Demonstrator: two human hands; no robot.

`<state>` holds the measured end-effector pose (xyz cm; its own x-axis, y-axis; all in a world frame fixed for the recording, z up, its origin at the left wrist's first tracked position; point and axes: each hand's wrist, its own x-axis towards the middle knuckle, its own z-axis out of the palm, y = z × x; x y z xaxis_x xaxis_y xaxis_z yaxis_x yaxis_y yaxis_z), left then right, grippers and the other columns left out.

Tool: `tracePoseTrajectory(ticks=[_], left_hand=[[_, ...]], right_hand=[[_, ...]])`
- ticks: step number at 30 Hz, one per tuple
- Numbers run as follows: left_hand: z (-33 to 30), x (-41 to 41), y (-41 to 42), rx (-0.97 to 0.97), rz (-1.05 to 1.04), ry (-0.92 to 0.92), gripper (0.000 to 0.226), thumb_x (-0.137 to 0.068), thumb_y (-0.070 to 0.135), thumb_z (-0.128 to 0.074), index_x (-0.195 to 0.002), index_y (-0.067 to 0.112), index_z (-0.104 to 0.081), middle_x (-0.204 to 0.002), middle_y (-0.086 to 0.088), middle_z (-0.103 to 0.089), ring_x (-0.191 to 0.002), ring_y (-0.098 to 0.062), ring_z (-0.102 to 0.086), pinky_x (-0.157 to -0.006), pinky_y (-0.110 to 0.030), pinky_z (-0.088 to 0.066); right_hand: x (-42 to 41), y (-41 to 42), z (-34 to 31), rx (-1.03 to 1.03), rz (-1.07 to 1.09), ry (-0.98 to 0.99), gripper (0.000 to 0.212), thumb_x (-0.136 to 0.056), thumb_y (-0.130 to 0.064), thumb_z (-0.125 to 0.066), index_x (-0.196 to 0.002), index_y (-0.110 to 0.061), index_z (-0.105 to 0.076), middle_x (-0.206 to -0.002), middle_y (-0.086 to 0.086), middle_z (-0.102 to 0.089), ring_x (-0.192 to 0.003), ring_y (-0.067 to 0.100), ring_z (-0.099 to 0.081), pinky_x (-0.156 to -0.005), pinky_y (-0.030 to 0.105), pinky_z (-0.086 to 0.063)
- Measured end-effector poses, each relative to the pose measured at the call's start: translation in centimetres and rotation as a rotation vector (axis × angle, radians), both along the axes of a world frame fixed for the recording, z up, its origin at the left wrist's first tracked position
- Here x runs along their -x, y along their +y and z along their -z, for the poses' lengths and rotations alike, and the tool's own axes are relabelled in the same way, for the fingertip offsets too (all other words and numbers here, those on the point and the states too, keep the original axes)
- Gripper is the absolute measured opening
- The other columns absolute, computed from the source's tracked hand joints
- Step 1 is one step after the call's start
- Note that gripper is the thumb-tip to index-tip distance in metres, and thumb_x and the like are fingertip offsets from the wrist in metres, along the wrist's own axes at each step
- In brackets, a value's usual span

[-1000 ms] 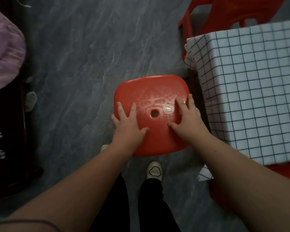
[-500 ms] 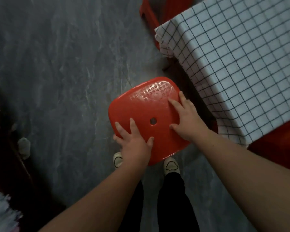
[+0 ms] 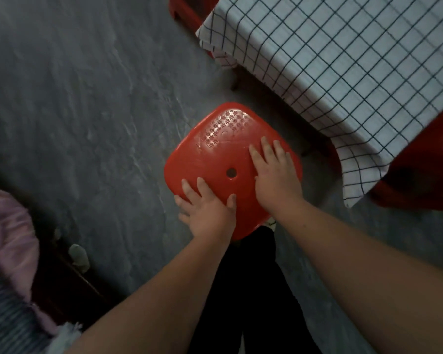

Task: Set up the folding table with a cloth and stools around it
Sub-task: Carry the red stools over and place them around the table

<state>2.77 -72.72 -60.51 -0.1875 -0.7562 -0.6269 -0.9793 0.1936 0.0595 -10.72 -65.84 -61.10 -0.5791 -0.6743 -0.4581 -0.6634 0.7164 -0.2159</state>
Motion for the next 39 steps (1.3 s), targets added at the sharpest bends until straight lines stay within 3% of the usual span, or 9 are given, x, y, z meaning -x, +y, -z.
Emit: tracePoseTrajectory(ticks=[4, 11, 16, 19, 22, 26, 32, 39], left_hand=[[-1.5, 0.3, -4.0, 0.036, 0.162, 0.140, 0.076, -0.088, 0.048, -0.058, -0.151, 0.025, -0.022, -0.164, -0.012, -0.007, -0.151, -0.037, 0.003, -0.120, -0.059, -0.010], [-1.7, 0.1, -11.1, -0.067, 0.560, 0.187, 0.084, -0.092, 0.046, -0.056, -0.156, 0.038, -0.001, -0.167, -0.005, 0.002, -0.151, -0.035, 0.010, -0.123, -0.055, -0.006], [-0.7, 0.2, -14.6, -0.138, 0.775, 0.140, 0.092, -0.090, 0.047, -0.062, -0.155, 0.041, 0.003, -0.166, -0.008, 0.007, -0.151, -0.038, 0.008, -0.121, -0.058, -0.008], [-0.4, 0.2, -16.6, -0.238, 0.852, 0.171, 0.095, -0.088, 0.045, -0.068, -0.151, 0.051, 0.003, -0.165, -0.010, 0.009, -0.150, -0.041, 0.001, -0.119, -0.061, -0.014], [0.0, 0.2, -18.1, -0.360, 0.867, 0.178, 0.104, -0.084, 0.038, -0.075, -0.147, 0.060, 0.005, -0.165, -0.004, 0.015, -0.150, -0.042, -0.005, -0.116, -0.063, -0.024], [0.4, -0.1, -19.0, -0.458, 0.868, 0.194, 0.116, -0.080, 0.026, -0.082, -0.146, 0.063, 0.006, -0.162, 0.003, 0.022, -0.151, -0.038, -0.011, -0.116, -0.058, -0.031], [1.0, -0.6, -19.0, -0.460, 0.837, 0.251, 0.114, -0.079, 0.018, -0.082, -0.148, 0.060, -0.001, -0.164, 0.004, 0.015, -0.150, -0.034, -0.015, -0.115, -0.056, -0.033], [1.2, -1.2, -19.1, -0.447, 0.806, 0.319, 0.109, -0.080, 0.020, -0.082, -0.151, 0.057, -0.008, -0.163, 0.004, 0.002, -0.147, -0.029, -0.025, -0.115, -0.048, -0.035]], right_hand=[[-1.6, 0.4, -1.3, 0.021, 0.073, -0.098, 0.067, -0.098, -0.027, -0.048, -0.159, -0.021, -0.020, -0.168, 0.007, -0.008, -0.154, 0.028, -0.004, -0.124, 0.048, -0.012], [-6.2, 1.0, -2.0, 0.006, 0.255, -0.085, 0.072, -0.095, -0.036, -0.053, -0.158, -0.022, -0.021, -0.167, 0.007, -0.013, -0.152, 0.029, -0.010, -0.122, 0.047, -0.019], [-10.3, 0.0, -1.1, -0.014, 0.556, -0.054, 0.076, -0.091, -0.037, -0.061, -0.157, -0.028, -0.024, -0.167, 0.007, -0.013, -0.152, 0.033, -0.011, -0.119, 0.054, -0.026], [-13.0, -0.7, -1.0, -0.051, 0.786, -0.047, 0.081, -0.088, -0.042, -0.065, -0.155, -0.037, -0.021, -0.167, 0.003, -0.007, -0.151, 0.035, -0.007, -0.115, 0.060, -0.029], [-15.3, -1.6, -0.8, -0.024, 1.035, -0.114, 0.089, -0.085, -0.044, -0.071, -0.155, -0.044, -0.015, -0.166, 0.003, 0.005, -0.150, 0.040, -0.006, -0.114, 0.064, -0.027], [-16.7, -2.6, -0.3, 0.147, 1.289, -0.233, 0.098, -0.084, -0.037, -0.078, -0.154, -0.049, -0.010, -0.165, 0.001, 0.015, -0.151, 0.035, -0.013, -0.115, 0.057, -0.032], [-17.2, -3.2, 0.2, 0.241, 1.386, -0.249, 0.104, -0.084, -0.028, -0.079, -0.155, -0.050, -0.006, -0.165, 0.002, 0.020, -0.151, 0.034, -0.014, -0.117, 0.055, -0.030], [-17.0, -3.1, -0.2, 0.235, 1.355, -0.261, 0.104, -0.085, -0.034, -0.077, -0.155, -0.051, -0.002, -0.165, 0.010, 0.008, -0.149, 0.033, -0.021, -0.119, 0.052, -0.029]])
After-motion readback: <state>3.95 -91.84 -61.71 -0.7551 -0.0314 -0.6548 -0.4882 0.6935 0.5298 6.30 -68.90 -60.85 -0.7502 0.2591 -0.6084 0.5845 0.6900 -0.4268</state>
